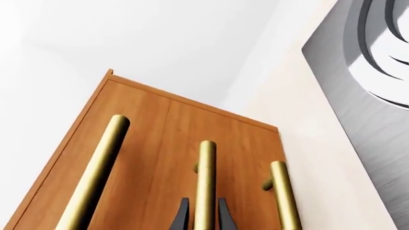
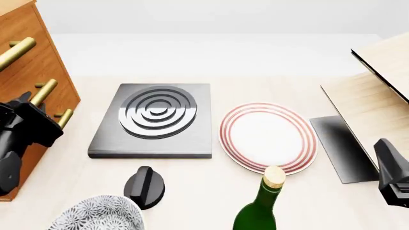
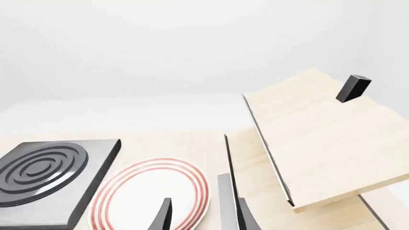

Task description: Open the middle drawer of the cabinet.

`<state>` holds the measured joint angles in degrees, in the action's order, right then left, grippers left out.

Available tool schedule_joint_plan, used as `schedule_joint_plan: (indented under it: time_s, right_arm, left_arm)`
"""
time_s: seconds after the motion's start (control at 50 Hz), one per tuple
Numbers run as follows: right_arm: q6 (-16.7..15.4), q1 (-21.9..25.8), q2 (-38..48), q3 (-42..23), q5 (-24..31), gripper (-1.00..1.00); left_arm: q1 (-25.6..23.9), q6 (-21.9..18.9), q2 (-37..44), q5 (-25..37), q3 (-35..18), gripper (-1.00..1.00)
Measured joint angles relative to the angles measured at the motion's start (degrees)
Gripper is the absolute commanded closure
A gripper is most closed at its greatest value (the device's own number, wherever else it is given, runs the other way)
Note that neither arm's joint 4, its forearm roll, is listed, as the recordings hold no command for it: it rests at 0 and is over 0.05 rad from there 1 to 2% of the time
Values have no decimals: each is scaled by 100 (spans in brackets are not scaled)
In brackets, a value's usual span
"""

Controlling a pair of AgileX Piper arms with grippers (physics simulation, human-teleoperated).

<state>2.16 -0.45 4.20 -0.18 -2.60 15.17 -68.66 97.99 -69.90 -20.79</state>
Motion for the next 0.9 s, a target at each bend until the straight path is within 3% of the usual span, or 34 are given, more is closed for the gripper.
schedule_joint_plan:
  time_s: [0.38, 0.9]
  right_arm:
    - [-5, -7, 19, 0, -10, -100]
    - [-1, -1, 7, 0, -5, -100]
  left_arm:
    - [-75, -599, -129, 118, 15, 100]
    - [-841, -799, -546, 312, 290, 100]
